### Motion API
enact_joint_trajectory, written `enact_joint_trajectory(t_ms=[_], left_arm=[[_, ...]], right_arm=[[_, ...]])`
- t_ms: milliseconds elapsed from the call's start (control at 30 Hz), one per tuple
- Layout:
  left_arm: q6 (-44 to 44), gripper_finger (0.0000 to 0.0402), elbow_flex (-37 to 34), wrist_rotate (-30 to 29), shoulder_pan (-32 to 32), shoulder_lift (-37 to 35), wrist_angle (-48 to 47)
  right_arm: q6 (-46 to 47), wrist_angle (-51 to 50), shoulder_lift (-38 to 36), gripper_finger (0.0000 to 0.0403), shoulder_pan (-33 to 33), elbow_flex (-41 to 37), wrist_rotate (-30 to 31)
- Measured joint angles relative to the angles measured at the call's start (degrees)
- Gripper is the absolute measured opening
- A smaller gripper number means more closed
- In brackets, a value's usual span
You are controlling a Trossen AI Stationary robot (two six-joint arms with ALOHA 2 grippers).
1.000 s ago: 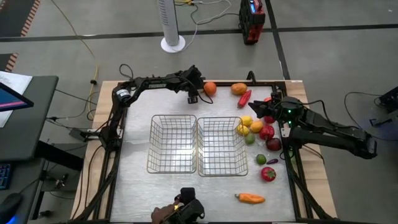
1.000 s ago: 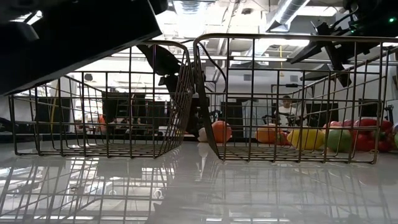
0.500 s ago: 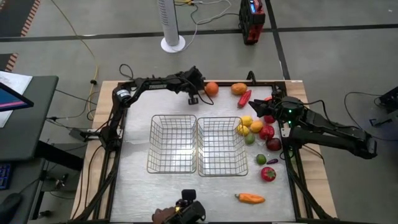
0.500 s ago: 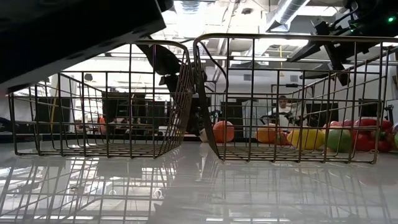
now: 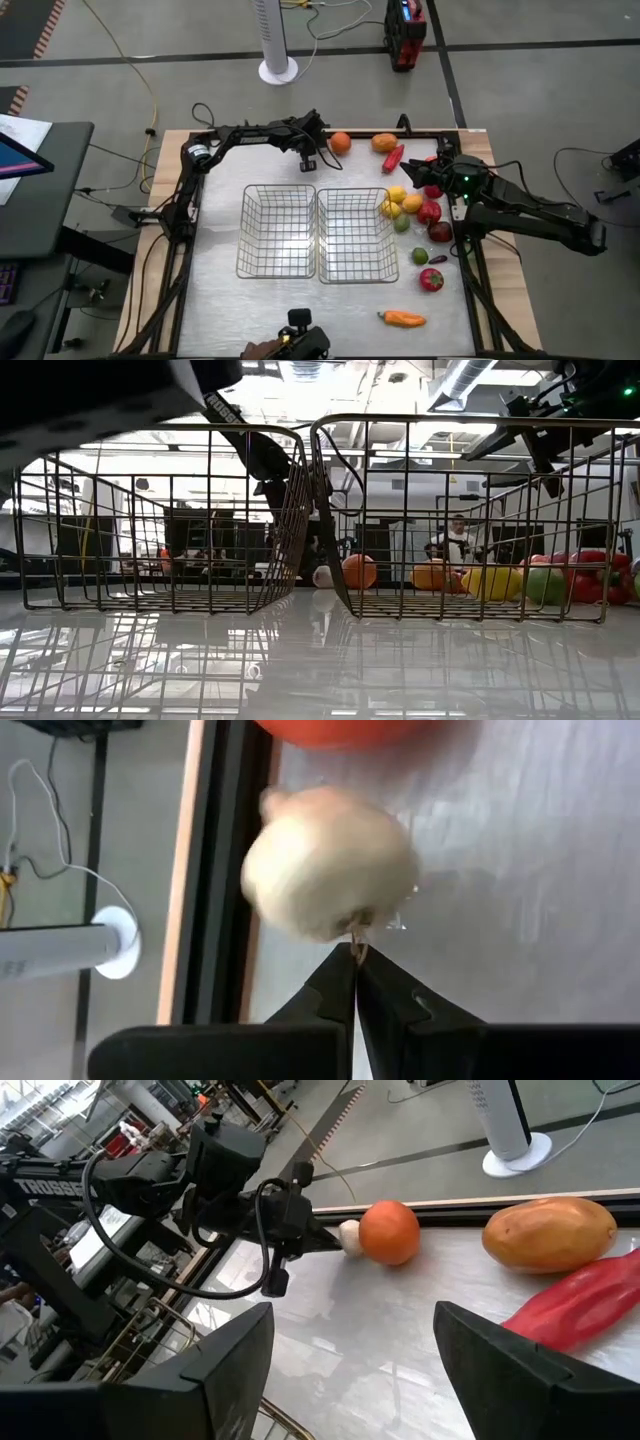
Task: Sort produce into baskets
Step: Put the garlic into the left wire basket
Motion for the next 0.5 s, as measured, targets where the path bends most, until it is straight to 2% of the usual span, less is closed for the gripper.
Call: enact_joint_trajectory(t_ms=[500], left_arm=[[-5.3,0.0,0.0,-1.8,-2.8,-6.0,-5.9]], right_arm=[[-0.3,0.0,0.0,0.0301,0.0,0.0,0.0]])
